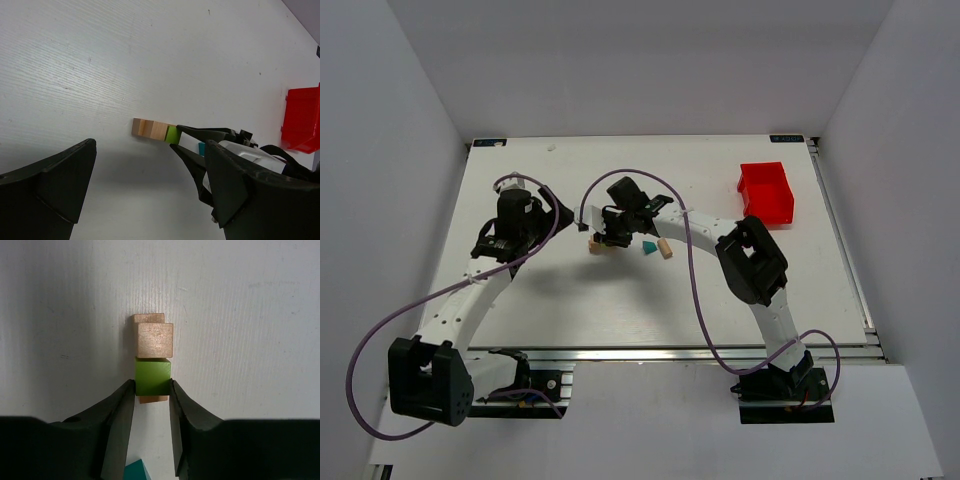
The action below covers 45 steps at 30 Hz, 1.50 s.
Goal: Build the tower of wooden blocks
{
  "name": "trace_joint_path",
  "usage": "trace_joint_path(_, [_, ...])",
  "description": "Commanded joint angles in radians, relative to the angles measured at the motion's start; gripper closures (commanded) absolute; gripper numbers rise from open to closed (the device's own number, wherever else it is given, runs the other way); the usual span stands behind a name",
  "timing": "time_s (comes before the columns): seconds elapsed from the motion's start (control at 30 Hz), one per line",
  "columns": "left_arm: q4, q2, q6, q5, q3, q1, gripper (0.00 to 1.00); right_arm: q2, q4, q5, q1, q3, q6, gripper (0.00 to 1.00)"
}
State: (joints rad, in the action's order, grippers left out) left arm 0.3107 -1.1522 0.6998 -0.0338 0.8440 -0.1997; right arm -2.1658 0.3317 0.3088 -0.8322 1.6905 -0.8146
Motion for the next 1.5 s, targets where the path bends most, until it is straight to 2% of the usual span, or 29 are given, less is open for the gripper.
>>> trace_joint_path(0.0, [-0.022, 0.0, -0.016, 0.034, -0.01, -0.003, 0.02, -0.014, -0.031, 0.007, -0.002, 0.038, 0.006, 0.62])
trace_joint_path(0.1, [-0.022, -0.001, -0.019, 0.063, -0.008, -0.003, 0.02, -0.011, -0.028, 0.004, -0.002, 0.037, 0.002, 0.55])
trace_joint_path(0.17, [-0.024, -0.001, -0.019, 0.064, -0.008, -0.003, 0.02, -0.011, -0.025, 0.003, -0.002, 0.035, 0.0, 0.45])
trace_joint_path(0.3, [-0.025, -0.001, -0.02, 0.069, -0.01, -0.004, 0.02, -0.005, -0.011, 0.019, -0.002, 0.043, -0.02, 0.33])
trace_joint_path(0.4, [-0.025, 0.0, -0.022, 0.071, -0.01, -0.004, 0.02, 0.001, 0.003, 0.042, -0.004, 0.055, -0.031, 0.28])
trace_joint_path(0.8, [-0.027, 0.039, -0.014, 0.061, -0.017, -0.003, 0.02, -0.025, -0.08, 0.128, -0.019, 0.074, 0.055, 0.26])
trace_joint_path(1.07, [-0.025, 0.054, -0.005, 0.054, -0.026, -0.004, 0.02, -0.055, -0.151, 0.13, -0.024, 0.08, 0.107, 0.27])
trace_joint_path(1.47, [-0.041, 0.052, -0.003, 0.075, -0.033, -0.004, 0.02, -0.081, -0.2, 0.139, -0.022, 0.087, 0.132, 0.35])
